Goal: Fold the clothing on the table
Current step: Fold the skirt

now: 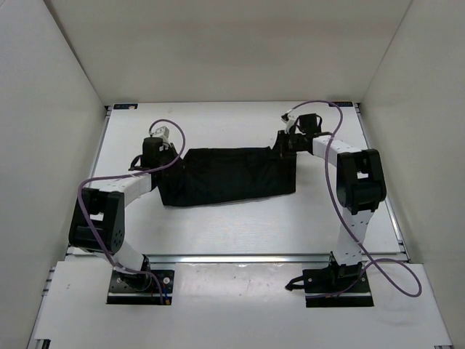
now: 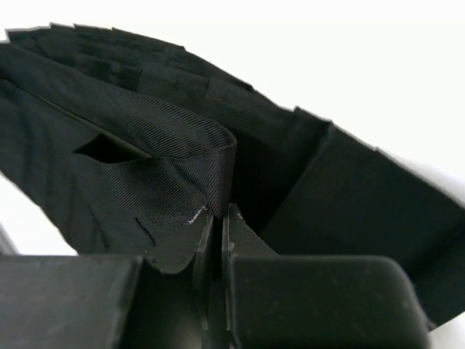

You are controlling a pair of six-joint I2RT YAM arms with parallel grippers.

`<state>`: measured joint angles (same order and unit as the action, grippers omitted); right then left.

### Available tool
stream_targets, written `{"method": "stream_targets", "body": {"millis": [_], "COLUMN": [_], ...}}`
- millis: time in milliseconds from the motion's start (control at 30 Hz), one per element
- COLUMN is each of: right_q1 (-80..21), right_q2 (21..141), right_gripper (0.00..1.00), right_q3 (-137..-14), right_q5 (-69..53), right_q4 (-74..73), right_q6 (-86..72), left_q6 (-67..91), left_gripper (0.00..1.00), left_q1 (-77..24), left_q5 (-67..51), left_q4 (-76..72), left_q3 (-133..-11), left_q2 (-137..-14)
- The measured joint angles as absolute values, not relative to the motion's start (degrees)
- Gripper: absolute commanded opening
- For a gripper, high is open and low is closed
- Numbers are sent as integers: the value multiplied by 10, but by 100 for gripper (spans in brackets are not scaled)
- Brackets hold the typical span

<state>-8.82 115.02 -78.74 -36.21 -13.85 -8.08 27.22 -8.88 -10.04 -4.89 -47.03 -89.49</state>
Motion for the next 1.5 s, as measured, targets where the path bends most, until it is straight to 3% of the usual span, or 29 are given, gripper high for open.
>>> {"method": "stream_targets", "body": {"millis": [300, 333, 367, 400, 467, 533, 567, 633, 700, 733, 767, 900, 933, 1033, 1067, 1100, 1233, 1300, 1500], "right_q1": [-77, -79, -81, -82, -82, -81, -81, -81, -78, -76, -73, -50, -46, -42, -44, -45, -39, -31, -14], "right_q2": [1154, 1162, 1172, 1180, 1185, 1178, 1171, 1138, 1091, 1070, 1050, 988, 973, 923, 907, 894, 857, 849, 853], "right_gripper": [0, 7, 10, 12, 35, 89, 98, 97, 50, 1, 0, 0, 12, 26, 48, 59, 66, 78, 79], "right_q3": [-772, -786, -804, -817, -833, -834, -828, -801, -771, -761, -754, -724, -705, -625, -592, -566, -465, -436, -403], "right_q5": [-384, -382, -378, -373, -353, -329, -315, -288, -273, -272, -273, -272, -266, -243, -239, -237, -244, -244, -255], "right_q4": [-152, -160, -169, -175, -179, -176, -172, -155, -145, -141, -135, -118, -111, -110, -108, -112, -102, -99, -55], "right_q6": [-109, -106, -103, -102, -95, -89, -86, -78, -73, -72, -75, -95, -101, -124, -132, -143, -180, -199, -251], "left_q6": [276, 276, 277, 272, 275, 278, 280, 285, 287, 289, 292, 307, 310, 316, 317, 320, 345, 367, 428], "left_gripper": [1, 15, 36, 44, 48, 52, 54, 56, 57, 58, 58, 61, 61, 63, 64, 65, 71, 74, 77], "left_q1": [-81, -79, -77, -75, -66, -55, -50, -41, -36, -36, -36, -36, -36, -37, -39, -41, -62, -72, -72], "left_q5": [-119, -123, -128, -131, -130, -132, -132, -131, -126, -125, -123, -116, -113, -110, -110, -109, -107, -103, -81], "left_q4": [-19, -9, 0, 3, 9, 13, 14, 23, 36, 45, 49, 57, 58, 78, 82, 89, 105, 107, 89], "left_q3": [-489, -502, -515, -524, -534, -536, -536, -536, -536, -536, -535, -506, -495, -459, -442, -425, -331, -281, -199], "left_q2": [-983, -997, -1010, -1017, -1021, -1014, -1009, -990, -957, -935, -912, -802, -780, -734, -725, -719, -685, -657, -587]}}
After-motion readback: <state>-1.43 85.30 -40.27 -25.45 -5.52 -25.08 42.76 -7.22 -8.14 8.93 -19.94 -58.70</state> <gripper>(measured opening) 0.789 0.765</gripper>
